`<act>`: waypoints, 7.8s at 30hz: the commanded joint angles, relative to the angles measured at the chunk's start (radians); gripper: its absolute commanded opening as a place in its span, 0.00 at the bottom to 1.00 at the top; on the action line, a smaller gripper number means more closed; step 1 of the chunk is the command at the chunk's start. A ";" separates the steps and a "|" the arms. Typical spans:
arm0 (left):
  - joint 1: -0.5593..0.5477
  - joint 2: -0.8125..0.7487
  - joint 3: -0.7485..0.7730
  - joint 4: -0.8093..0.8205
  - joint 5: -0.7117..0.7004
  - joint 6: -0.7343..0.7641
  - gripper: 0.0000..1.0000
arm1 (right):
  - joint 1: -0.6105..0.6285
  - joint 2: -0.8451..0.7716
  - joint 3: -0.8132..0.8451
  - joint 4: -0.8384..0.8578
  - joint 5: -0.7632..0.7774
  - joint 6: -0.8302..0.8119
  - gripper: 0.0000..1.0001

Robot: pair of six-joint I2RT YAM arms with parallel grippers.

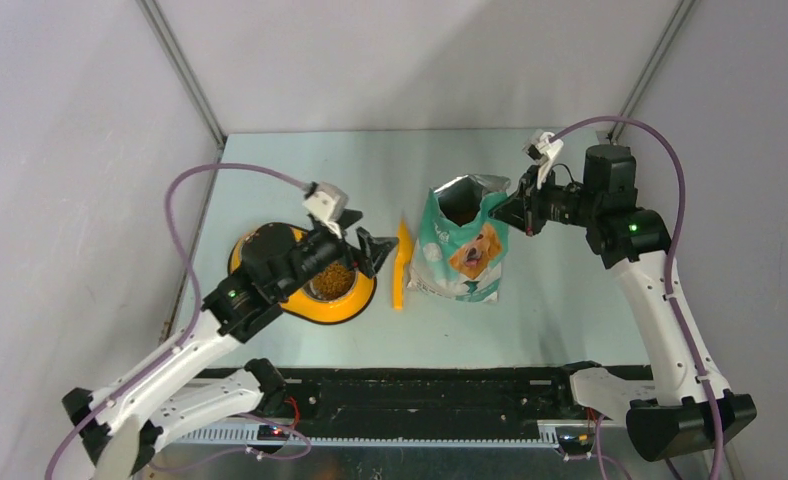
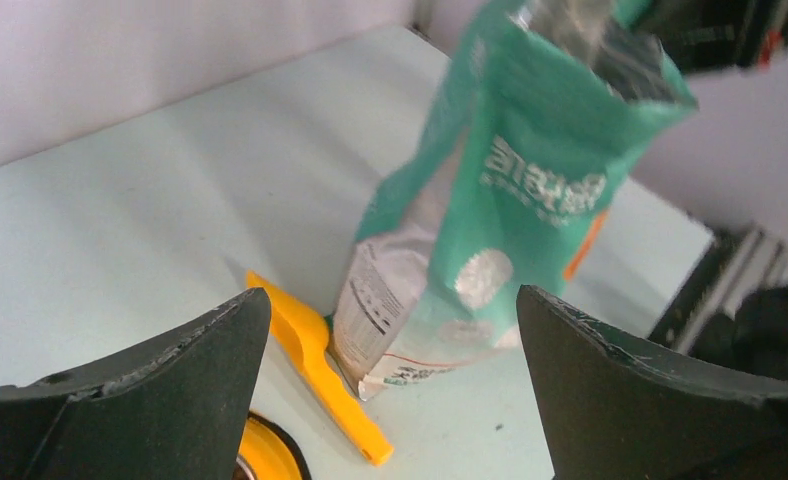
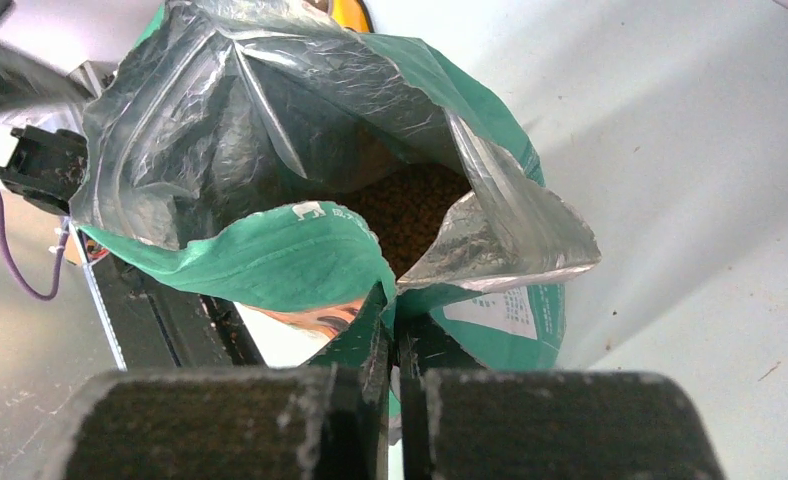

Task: Serve the pet food
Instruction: Close the pet food bag at the center of the board.

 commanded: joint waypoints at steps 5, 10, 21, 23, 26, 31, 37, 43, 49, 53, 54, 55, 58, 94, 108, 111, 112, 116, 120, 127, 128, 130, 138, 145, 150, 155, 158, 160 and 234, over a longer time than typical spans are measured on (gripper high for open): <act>0.045 0.212 0.118 0.095 0.496 0.305 0.99 | -0.013 -0.037 0.019 0.072 -0.017 0.016 0.00; 0.095 0.346 0.251 0.007 0.610 0.399 0.99 | -0.013 -0.054 0.019 0.061 -0.067 0.002 0.00; 0.185 0.582 0.445 -0.125 1.045 0.522 0.99 | -0.013 -0.038 0.019 0.053 -0.005 -0.009 0.00; 0.185 0.624 0.486 -0.162 1.060 0.532 0.99 | -0.014 -0.030 0.019 0.057 0.004 -0.007 0.00; 0.184 0.691 0.544 -0.233 1.107 0.553 0.94 | -0.013 -0.026 0.020 0.059 0.006 -0.007 0.00; 0.183 0.746 0.607 -0.245 1.156 0.537 0.65 | -0.013 -0.023 0.020 0.058 0.007 -0.002 0.00; 0.182 0.705 0.523 -0.028 1.112 0.298 0.01 | -0.021 -0.036 0.019 0.022 -0.017 -0.088 0.00; 0.180 0.533 0.254 0.398 0.887 -0.088 0.00 | -0.140 -0.073 0.019 -0.031 -0.182 -0.251 0.00; 0.138 0.332 0.093 0.386 0.552 -0.278 0.00 | -0.354 -0.081 0.019 -0.032 -0.397 -0.314 0.00; 0.044 0.240 0.039 0.328 0.385 -0.327 0.00 | -0.406 -0.050 0.021 -0.059 -0.486 -0.348 0.00; 0.034 0.234 0.030 0.327 0.369 -0.342 0.00 | -0.406 -0.040 0.022 -0.075 -0.520 -0.367 0.00; 0.013 0.231 0.029 0.321 0.367 -0.367 0.00 | -0.403 -0.036 0.022 -0.116 -0.538 -0.413 0.00; -0.037 0.231 0.049 0.292 0.356 -0.387 0.00 | -0.383 -0.030 0.022 -0.176 -0.558 -0.484 0.00; -0.173 0.177 0.130 0.059 0.151 0.032 0.93 | -0.250 -0.075 0.022 0.044 -0.528 -0.212 0.00; -0.046 0.278 0.188 0.106 0.351 0.181 0.81 | -0.311 -0.118 0.022 0.205 -0.557 0.062 0.00; -0.020 0.352 0.240 0.084 0.404 0.207 0.77 | -0.317 -0.120 0.022 0.195 -0.598 0.043 0.00; -0.017 0.365 0.270 0.054 0.410 0.235 0.76 | -0.320 -0.122 0.022 0.190 -0.601 0.032 0.00; 0.018 0.399 0.316 -0.003 0.434 0.279 0.70 | -0.333 -0.128 0.022 0.175 -0.600 0.011 0.00; 0.056 0.338 0.252 0.018 0.502 0.271 0.81 | -0.342 -0.122 0.022 0.169 -0.594 0.007 0.00; 0.078 0.205 0.130 0.052 0.427 0.275 0.91 | -0.342 -0.116 0.022 0.147 -0.612 -0.017 0.00; 0.086 0.217 0.138 0.047 0.417 0.274 0.91 | -0.338 -0.115 0.022 0.146 -0.615 -0.017 0.00; 0.100 0.242 0.165 0.035 0.427 0.276 0.91 | -0.332 -0.116 0.022 0.149 -0.612 -0.015 0.00; 0.105 0.391 0.291 -0.013 0.657 0.336 0.90 | -0.320 -0.127 0.022 0.172 -0.587 0.017 0.00; 0.106 0.509 0.377 -0.017 0.773 0.328 0.76 | -0.318 -0.124 0.022 0.175 -0.616 0.013 0.00; 0.105 0.565 0.416 0.034 0.920 0.291 0.61 | -0.314 -0.117 0.022 0.156 -0.627 -0.016 0.00; 0.105 0.614 0.451 0.087 1.008 0.236 0.26 | -0.290 -0.127 0.022 0.064 -0.603 -0.129 0.14; 0.105 0.604 0.437 0.118 1.004 0.209 0.03 | -0.250 -0.143 0.022 -0.032 -0.496 -0.277 0.28; 0.104 0.572 0.400 0.200 0.961 0.144 0.00 | -0.223 -0.162 0.022 -0.139 -0.439 -0.390 0.36; 0.022 0.801 1.099 -0.794 0.651 0.503 0.01 | -0.221 -0.297 -0.142 0.284 -0.255 0.163 0.00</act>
